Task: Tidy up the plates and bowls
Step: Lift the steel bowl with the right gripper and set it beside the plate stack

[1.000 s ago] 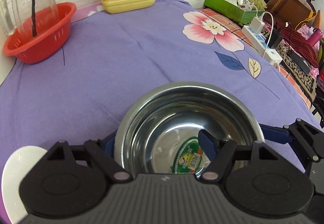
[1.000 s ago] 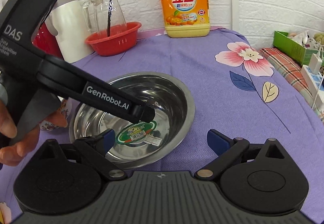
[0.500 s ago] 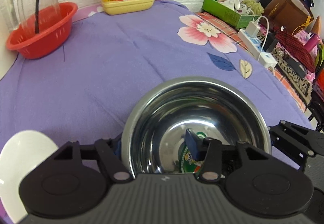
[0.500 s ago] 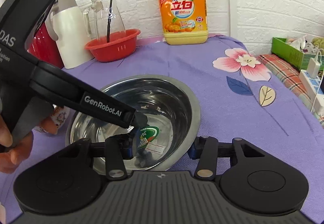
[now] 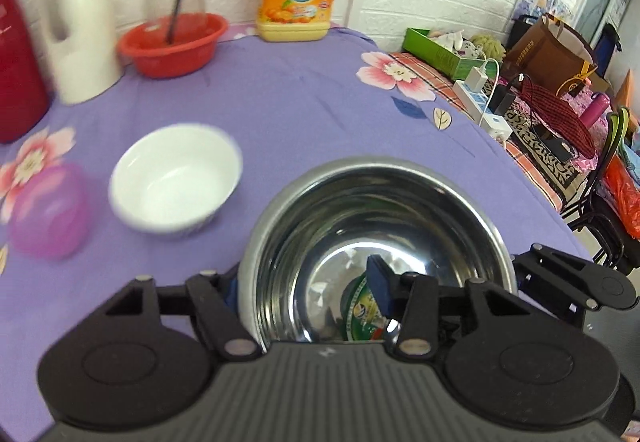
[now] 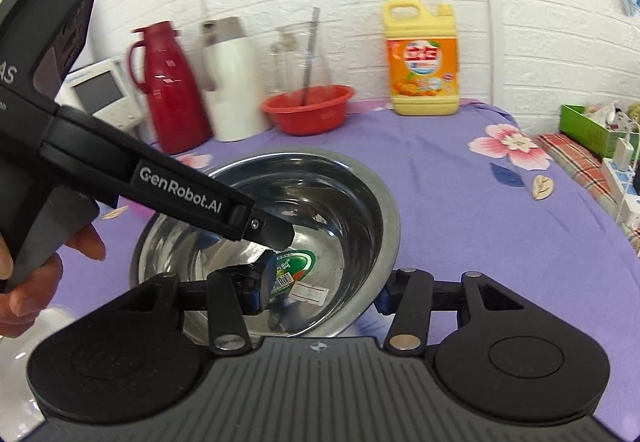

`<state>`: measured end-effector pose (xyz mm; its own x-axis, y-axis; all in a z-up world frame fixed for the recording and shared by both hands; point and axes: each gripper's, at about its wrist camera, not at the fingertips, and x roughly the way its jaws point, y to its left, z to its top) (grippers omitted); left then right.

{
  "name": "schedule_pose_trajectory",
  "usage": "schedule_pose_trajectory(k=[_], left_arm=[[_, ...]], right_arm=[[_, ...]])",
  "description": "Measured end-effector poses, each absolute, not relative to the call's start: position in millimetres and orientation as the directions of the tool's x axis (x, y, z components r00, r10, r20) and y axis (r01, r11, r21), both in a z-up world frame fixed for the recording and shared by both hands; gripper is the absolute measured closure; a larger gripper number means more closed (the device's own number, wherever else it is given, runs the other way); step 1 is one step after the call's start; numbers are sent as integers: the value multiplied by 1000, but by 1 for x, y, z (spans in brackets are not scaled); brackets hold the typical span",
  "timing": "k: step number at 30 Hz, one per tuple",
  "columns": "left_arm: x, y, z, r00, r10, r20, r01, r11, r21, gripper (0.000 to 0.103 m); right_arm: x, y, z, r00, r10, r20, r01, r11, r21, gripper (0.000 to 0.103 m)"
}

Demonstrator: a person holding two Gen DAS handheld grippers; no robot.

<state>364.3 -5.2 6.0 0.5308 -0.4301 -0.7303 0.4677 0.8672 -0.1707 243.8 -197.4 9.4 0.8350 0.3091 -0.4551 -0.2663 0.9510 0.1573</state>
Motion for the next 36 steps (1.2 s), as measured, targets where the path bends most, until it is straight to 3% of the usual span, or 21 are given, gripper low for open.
schedule_pose_trajectory(k=[8, 13, 18, 26, 36], left_arm=[[270, 101, -8, 609, -332, -720, 309, 936, -171, 57], [249, 130, -17, 618, -297, -728, 259, 951, -168, 58], [254, 95, -14, 606, -345, -717, 343, 926, -155, 57], [289, 6, -51, 469, -436, -768, 471, 859, -200, 57], [312, -20, -60, 452, -418, -788, 482, 858, -178, 57]], right_arm=[[180, -110, 8, 775, 451, -444, -451, 886, 112, 17], [164, -80, 3, 735, 490, -468, -501, 858, 112, 17], [160, -97, 5, 779, 422, -464, -437, 896, 82, 17], [178, -161, -25, 783, 269, -560, -259, 961, 99, 16], [200, -187, -42, 762, 285, -582, -242, 958, 152, 16]])
